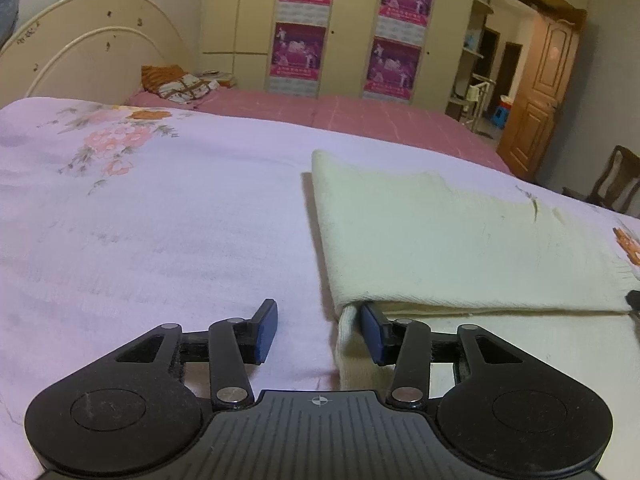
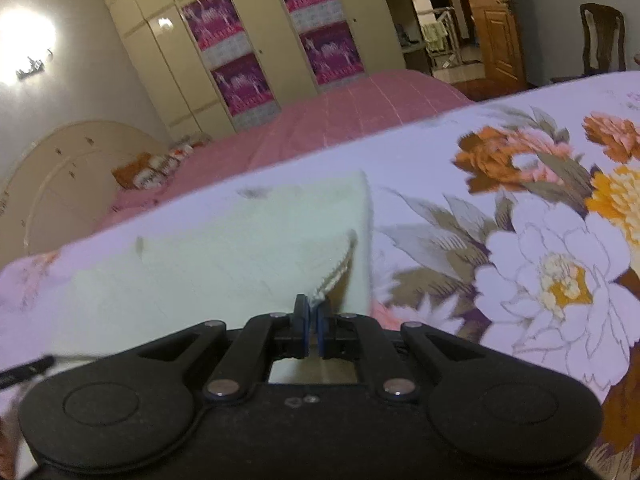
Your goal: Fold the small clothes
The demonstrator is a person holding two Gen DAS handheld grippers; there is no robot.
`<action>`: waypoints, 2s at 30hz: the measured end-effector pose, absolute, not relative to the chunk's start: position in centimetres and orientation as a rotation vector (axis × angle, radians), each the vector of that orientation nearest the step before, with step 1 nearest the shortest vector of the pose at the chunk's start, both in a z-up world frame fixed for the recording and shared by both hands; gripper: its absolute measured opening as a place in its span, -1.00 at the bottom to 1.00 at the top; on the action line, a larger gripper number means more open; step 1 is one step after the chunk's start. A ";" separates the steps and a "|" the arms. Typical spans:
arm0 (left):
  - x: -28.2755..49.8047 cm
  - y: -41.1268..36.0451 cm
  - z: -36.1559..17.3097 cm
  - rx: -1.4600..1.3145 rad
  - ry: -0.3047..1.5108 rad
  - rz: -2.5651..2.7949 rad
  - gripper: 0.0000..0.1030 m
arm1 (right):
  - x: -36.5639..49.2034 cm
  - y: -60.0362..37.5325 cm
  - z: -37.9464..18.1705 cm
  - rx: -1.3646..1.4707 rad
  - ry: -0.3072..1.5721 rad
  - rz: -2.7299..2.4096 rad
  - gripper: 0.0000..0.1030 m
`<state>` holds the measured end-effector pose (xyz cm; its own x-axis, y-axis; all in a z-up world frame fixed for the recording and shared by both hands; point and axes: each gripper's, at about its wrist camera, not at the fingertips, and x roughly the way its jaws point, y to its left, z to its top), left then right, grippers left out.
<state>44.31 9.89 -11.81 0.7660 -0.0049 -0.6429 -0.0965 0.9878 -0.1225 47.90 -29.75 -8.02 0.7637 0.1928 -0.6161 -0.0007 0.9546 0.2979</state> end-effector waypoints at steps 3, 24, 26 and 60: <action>43.4 10.7 -10.8 -0.181 0.675 0.041 -0.12 | 47.8 -29.0 -7.6 0.205 0.677 0.123 -0.89; 50.0 5.2 -11.1 0.000 0.662 -0.069 -0.09 | 52.6 -28.0 -7.6 0.058 0.696 0.107 -0.73; 50.2 4.7 -10.7 0.023 0.666 -0.064 -0.09 | 52.6 -27.7 -7.5 0.029 0.702 0.111 -0.70; 57.0 5.3 -11.0 -0.067 0.638 -0.042 0.24 | 56.3 -11.6 -7.7 -0.012 0.641 0.358 -0.48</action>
